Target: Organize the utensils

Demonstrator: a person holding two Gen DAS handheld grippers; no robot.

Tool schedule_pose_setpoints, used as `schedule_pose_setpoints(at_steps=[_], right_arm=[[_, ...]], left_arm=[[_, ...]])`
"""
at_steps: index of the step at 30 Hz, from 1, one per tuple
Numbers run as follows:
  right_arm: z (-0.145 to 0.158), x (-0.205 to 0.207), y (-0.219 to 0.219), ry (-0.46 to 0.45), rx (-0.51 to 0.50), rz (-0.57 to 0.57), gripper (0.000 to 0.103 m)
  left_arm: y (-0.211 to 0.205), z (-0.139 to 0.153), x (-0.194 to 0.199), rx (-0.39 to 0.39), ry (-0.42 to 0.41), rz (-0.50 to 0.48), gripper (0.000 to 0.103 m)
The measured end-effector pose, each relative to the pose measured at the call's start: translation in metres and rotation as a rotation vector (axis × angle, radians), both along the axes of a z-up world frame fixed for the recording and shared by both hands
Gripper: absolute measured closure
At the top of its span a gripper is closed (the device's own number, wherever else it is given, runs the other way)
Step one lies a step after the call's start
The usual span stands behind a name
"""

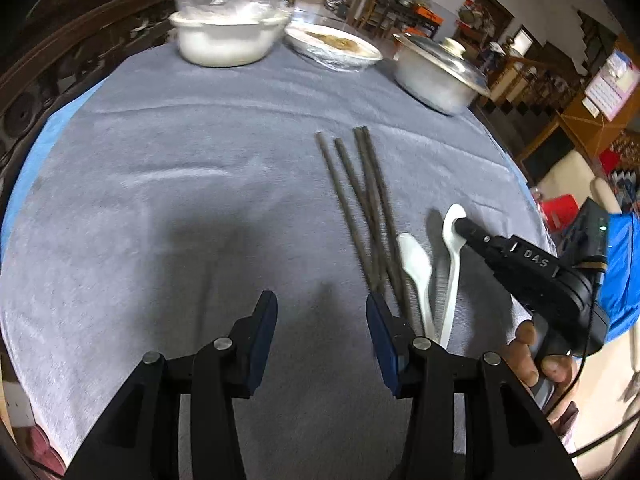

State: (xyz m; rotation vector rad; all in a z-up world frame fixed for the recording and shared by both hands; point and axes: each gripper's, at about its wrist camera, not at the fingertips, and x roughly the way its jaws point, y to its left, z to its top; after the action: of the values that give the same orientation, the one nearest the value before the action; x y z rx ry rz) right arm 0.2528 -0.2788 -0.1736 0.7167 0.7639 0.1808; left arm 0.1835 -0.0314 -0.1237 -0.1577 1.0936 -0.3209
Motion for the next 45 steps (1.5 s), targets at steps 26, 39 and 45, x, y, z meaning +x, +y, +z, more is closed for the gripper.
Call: schedule_pose_setpoints(at_steps=[26, 39, 45], right_arm=[[0.003, -0.021, -0.042, -0.090, 0.088, -0.105, 0.100], [0.003, -0.023, -0.043, -0.098, 0.089, -0.108, 0.100], [0.010, -0.027, -0.039, -0.129, 0.033, -0.129, 0.100]], left_arm=[[-0.107, -0.029, 0.055, 0.006, 0.108, -0.402, 0.080], [-0.117, -0.029, 0.071, -0.002, 0.037, -0.382, 0.087], [-0.095, -0.013, 0.066, -0.047, -0.010, -0.326, 0.099]])
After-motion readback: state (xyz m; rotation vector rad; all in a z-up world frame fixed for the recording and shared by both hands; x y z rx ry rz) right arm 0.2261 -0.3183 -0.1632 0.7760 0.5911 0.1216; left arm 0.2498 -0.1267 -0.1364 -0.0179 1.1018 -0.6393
